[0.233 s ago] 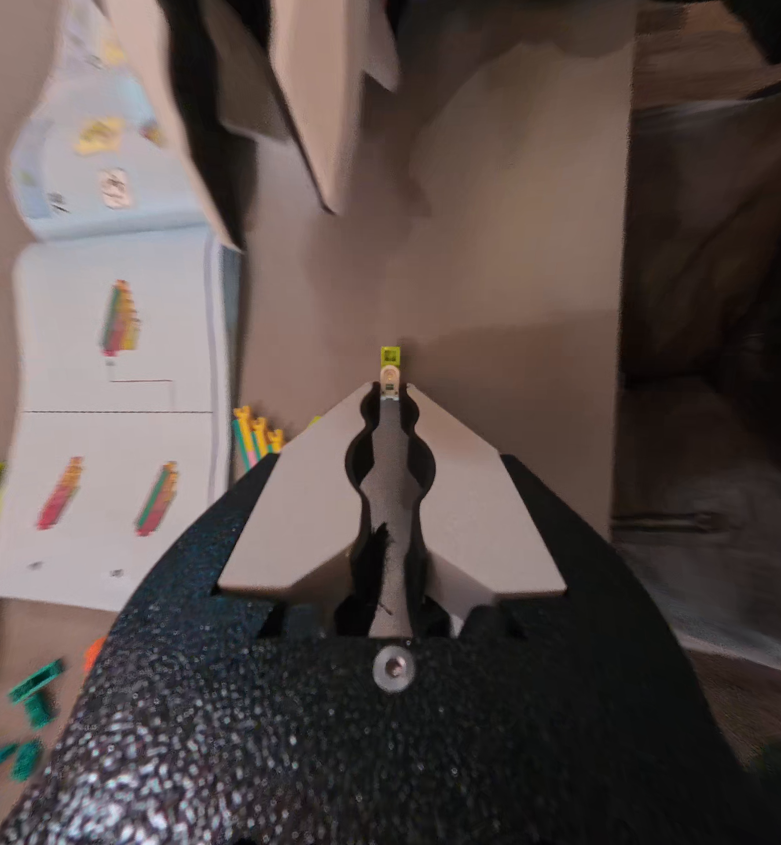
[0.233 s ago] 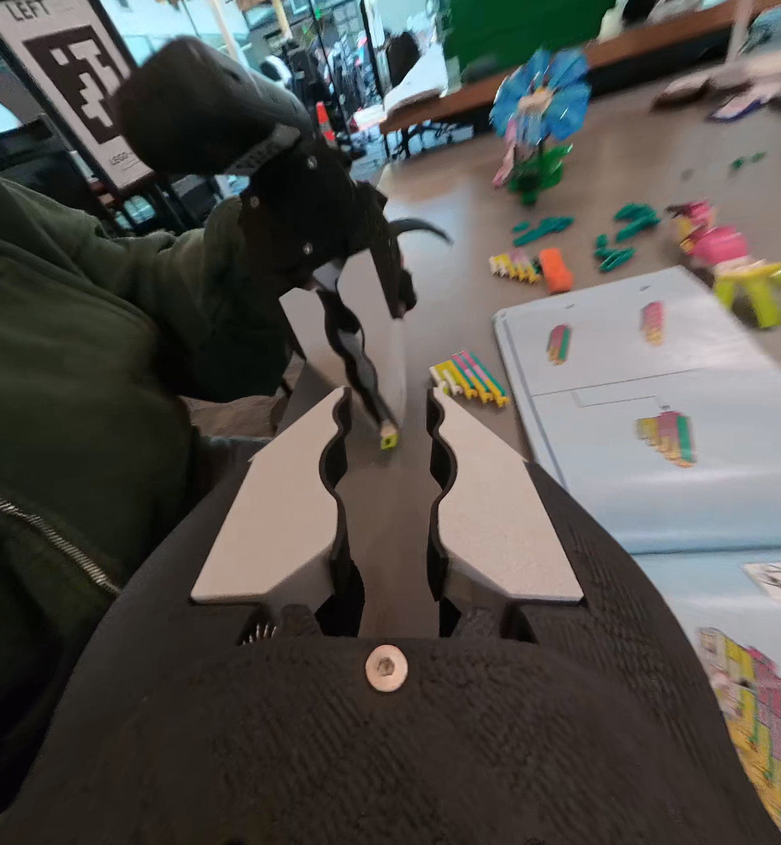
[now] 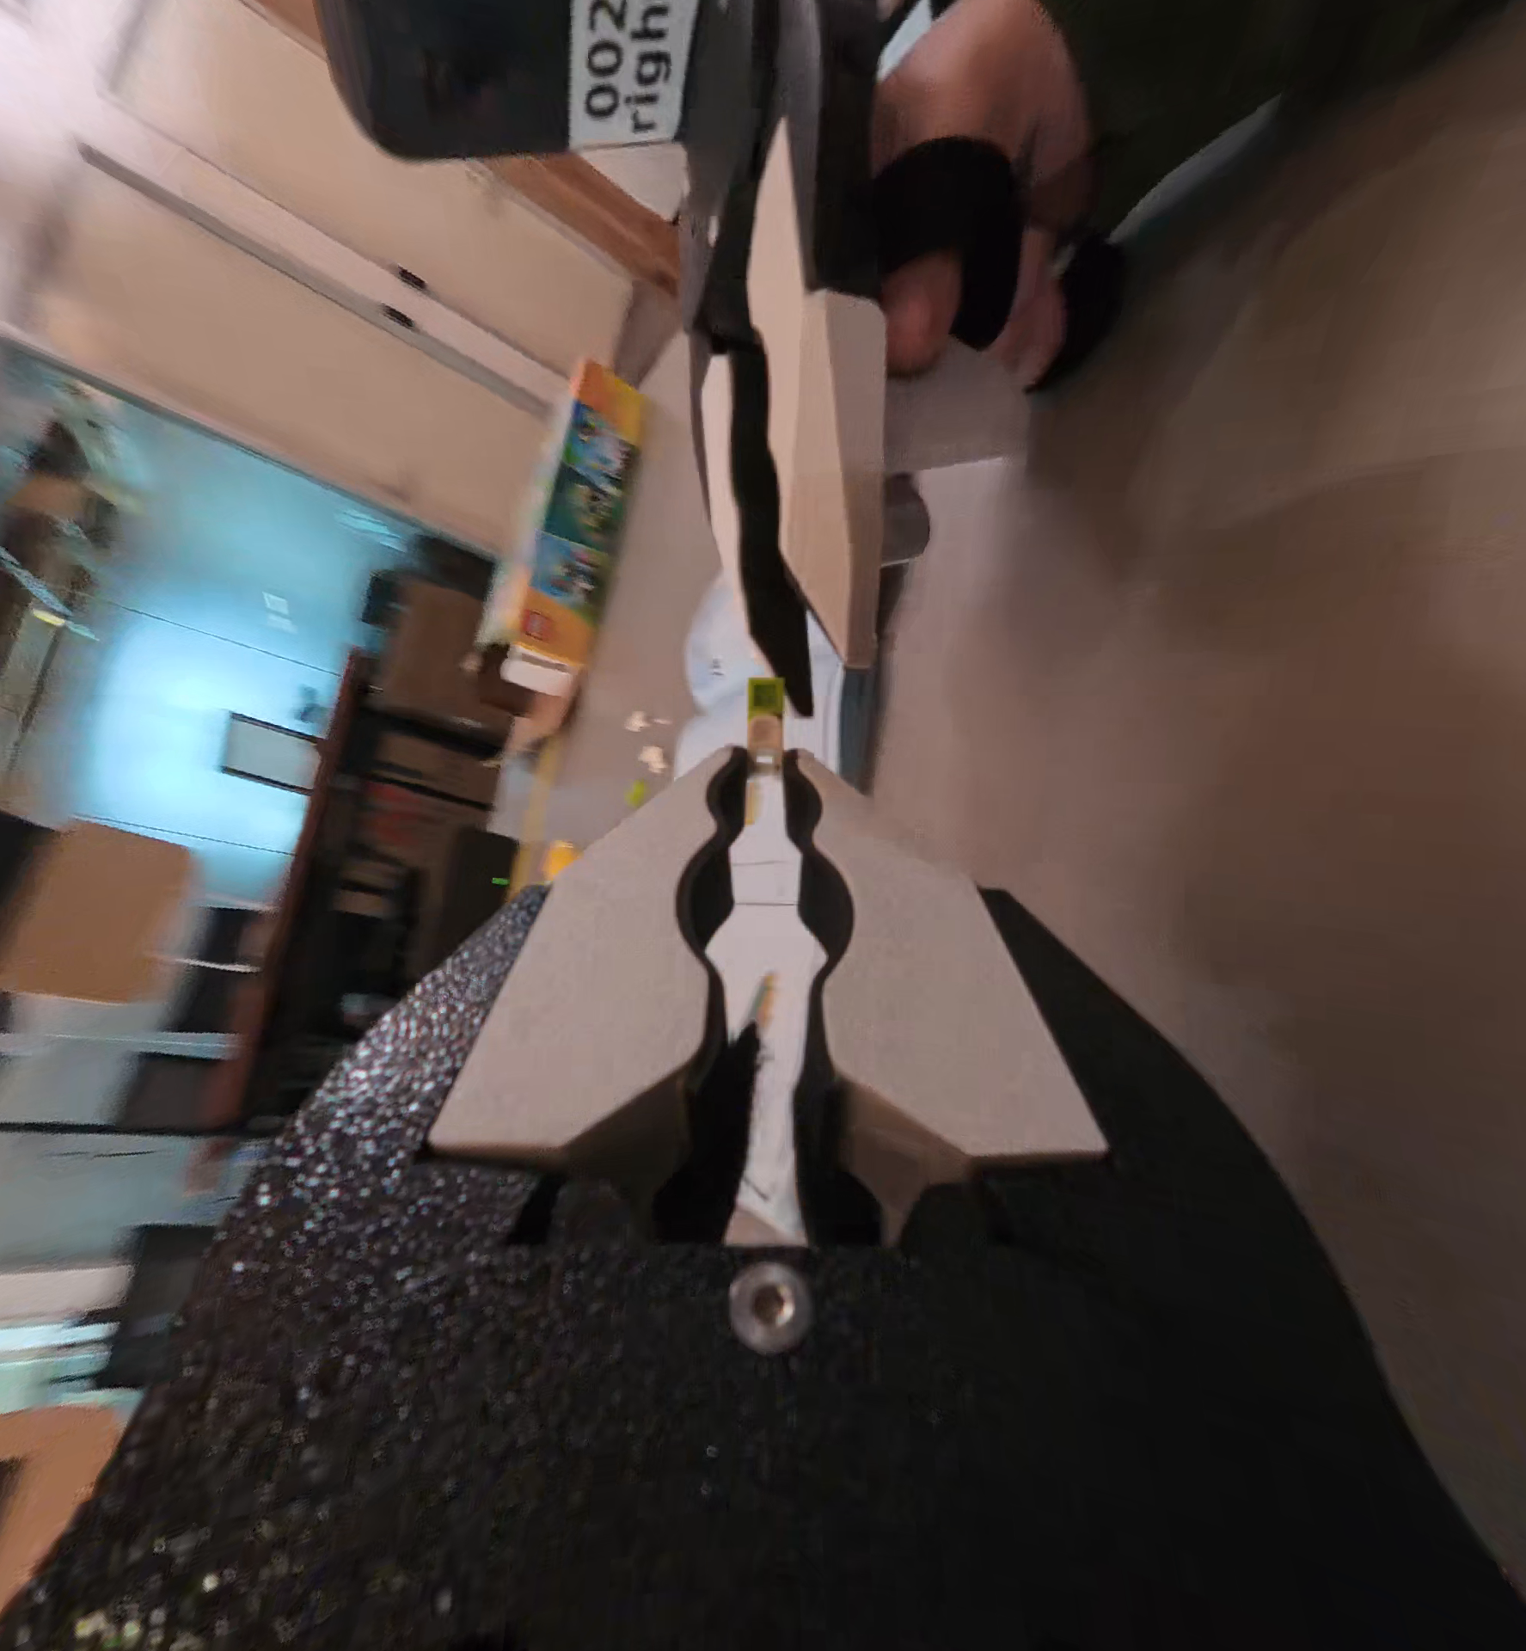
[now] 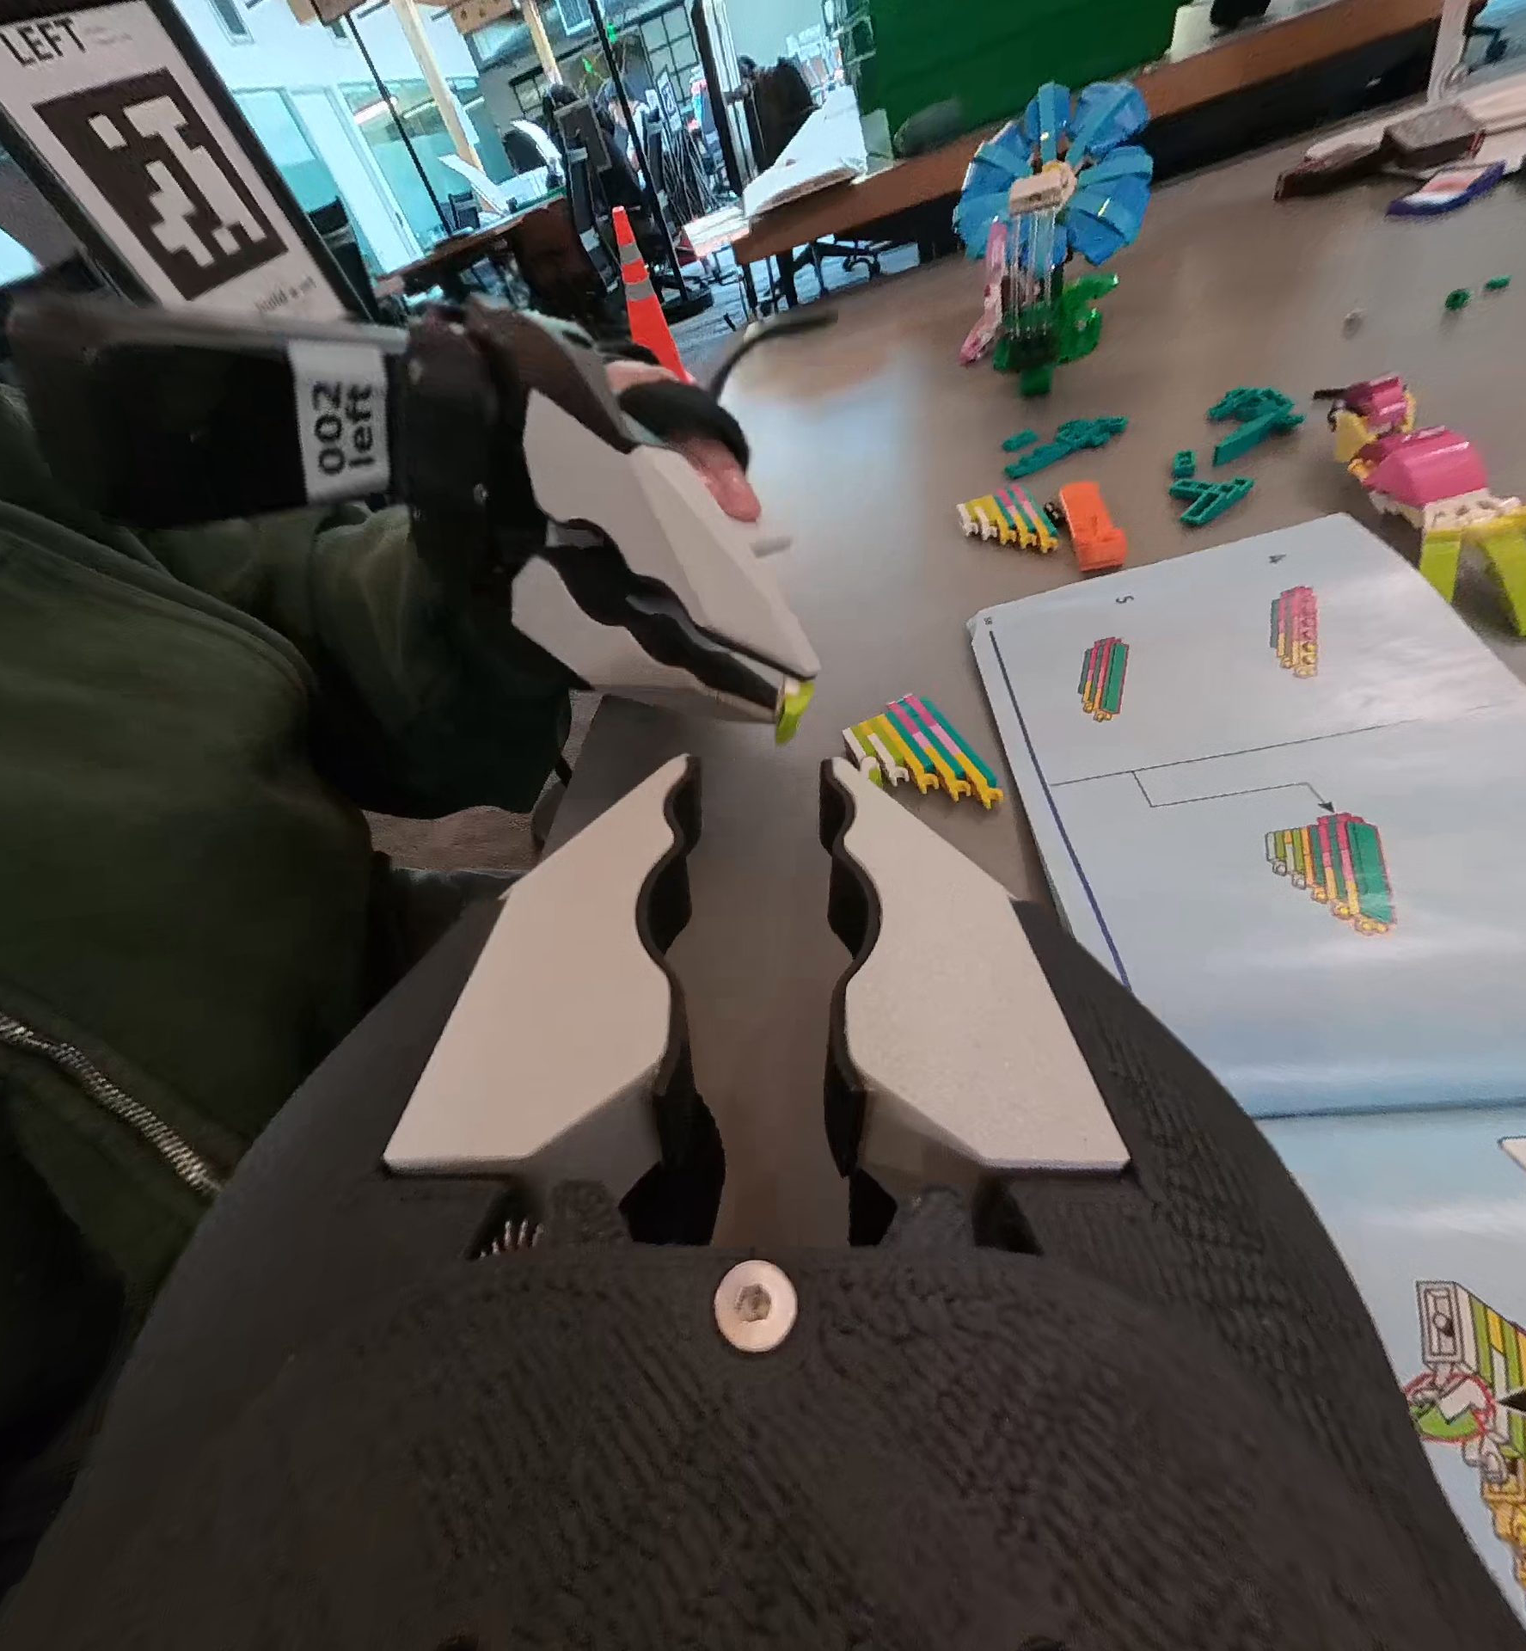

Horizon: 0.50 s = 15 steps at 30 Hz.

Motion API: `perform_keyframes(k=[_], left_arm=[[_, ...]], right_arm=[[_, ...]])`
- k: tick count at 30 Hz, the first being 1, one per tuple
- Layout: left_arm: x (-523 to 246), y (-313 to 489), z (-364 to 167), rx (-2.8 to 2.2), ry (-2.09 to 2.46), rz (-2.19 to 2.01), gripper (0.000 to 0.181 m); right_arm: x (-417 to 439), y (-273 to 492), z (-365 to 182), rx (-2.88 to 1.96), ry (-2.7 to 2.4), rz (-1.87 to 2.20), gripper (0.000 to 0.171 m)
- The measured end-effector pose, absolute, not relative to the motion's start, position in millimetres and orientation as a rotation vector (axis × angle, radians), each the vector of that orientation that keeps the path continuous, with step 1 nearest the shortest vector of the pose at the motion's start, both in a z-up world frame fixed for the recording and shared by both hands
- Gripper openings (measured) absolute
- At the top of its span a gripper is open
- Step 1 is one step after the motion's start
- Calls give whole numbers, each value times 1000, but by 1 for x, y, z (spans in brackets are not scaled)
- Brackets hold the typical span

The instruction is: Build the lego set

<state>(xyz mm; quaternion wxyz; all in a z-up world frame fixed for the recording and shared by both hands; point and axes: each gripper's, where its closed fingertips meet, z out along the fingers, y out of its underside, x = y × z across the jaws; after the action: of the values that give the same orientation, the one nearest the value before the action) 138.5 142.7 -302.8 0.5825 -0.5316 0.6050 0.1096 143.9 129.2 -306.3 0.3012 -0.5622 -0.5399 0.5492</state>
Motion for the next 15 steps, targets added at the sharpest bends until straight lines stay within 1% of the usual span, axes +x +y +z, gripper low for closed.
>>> perform_keyframes(k=[2,5,9,15], left_arm=[[140,143,-298,-1145,1424,415,5],[144,141,-290,-1039,1420,554,5],[146,140,-285,-991,1408,605,5],[150,140,-284,-959,1411,649,5]], right_arm=[[142,129,-305,-1456,-1443,1410,19],[141,132,-303,-1407,-1442,1303,17],[144,136,-289,-1314,-1395,1249,16],[144,132,-283,-1257,-1397,1239,8]])
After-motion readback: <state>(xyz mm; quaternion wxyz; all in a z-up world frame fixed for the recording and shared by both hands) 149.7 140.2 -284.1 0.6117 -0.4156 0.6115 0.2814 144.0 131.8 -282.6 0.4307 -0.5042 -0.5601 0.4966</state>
